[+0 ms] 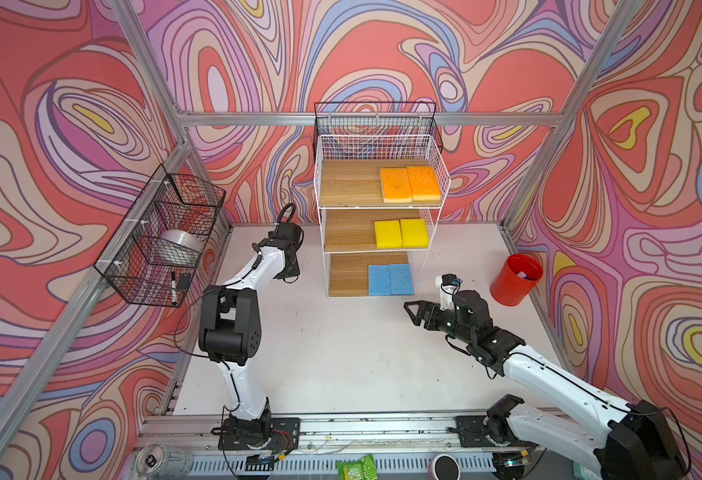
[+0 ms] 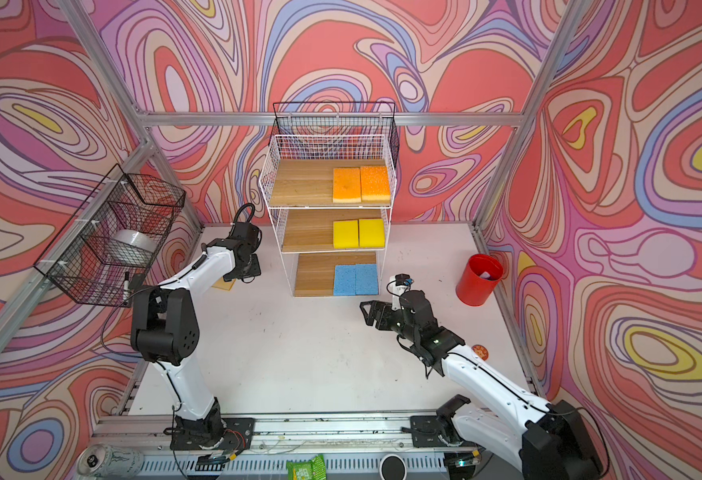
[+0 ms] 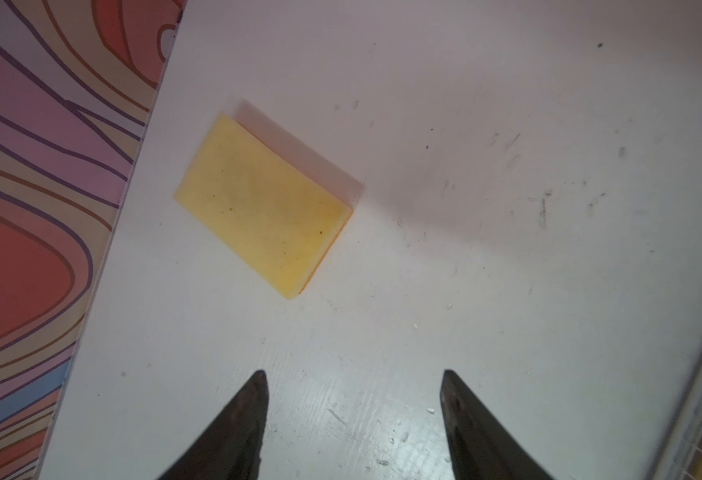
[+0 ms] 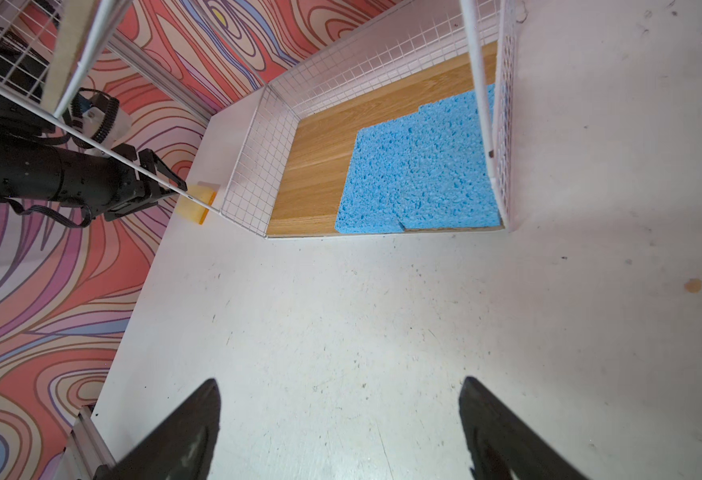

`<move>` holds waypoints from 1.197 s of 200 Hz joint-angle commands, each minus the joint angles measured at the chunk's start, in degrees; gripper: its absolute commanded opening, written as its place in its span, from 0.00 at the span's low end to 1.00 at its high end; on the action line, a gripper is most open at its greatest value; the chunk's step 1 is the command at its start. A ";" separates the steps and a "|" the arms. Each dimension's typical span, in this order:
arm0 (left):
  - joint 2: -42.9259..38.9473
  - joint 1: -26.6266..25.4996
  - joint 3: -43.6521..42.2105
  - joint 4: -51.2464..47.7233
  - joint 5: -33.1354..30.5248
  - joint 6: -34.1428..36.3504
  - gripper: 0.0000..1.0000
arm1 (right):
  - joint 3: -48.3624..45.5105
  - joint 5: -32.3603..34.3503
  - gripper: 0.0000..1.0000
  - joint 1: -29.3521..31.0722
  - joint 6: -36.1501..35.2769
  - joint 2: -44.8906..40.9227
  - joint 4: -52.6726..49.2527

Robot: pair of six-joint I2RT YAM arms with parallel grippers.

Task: Place and organize the cleaning sponges onto the shelf
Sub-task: 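Withdraw the left gripper toward the pale yellow sponge while the right gripper draws back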

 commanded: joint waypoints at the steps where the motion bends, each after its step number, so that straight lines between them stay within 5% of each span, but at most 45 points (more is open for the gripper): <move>1: 2.73 0.58 2.28 -2.46 -3.61 3.89 0.64 | -0.79 -0.50 0.94 -0.31 -1.81 2.37 3.78; 35: 5.01 1.39 1.54 0.23 -4.71 9.94 0.60 | -0.61 -0.65 0.94 -0.30 -2.61 4.21 4.23; 123: 9.33 6.77 1.32 4.24 4.71 14.56 0.50 | -1.06 -0.35 0.94 -0.33 -2.81 6.87 4.67; 239: 13.99 9.74 2.84 4.68 6.16 14.27 0.33 | 0.61 -0.26 0.94 -0.39 -2.73 10.77 4.68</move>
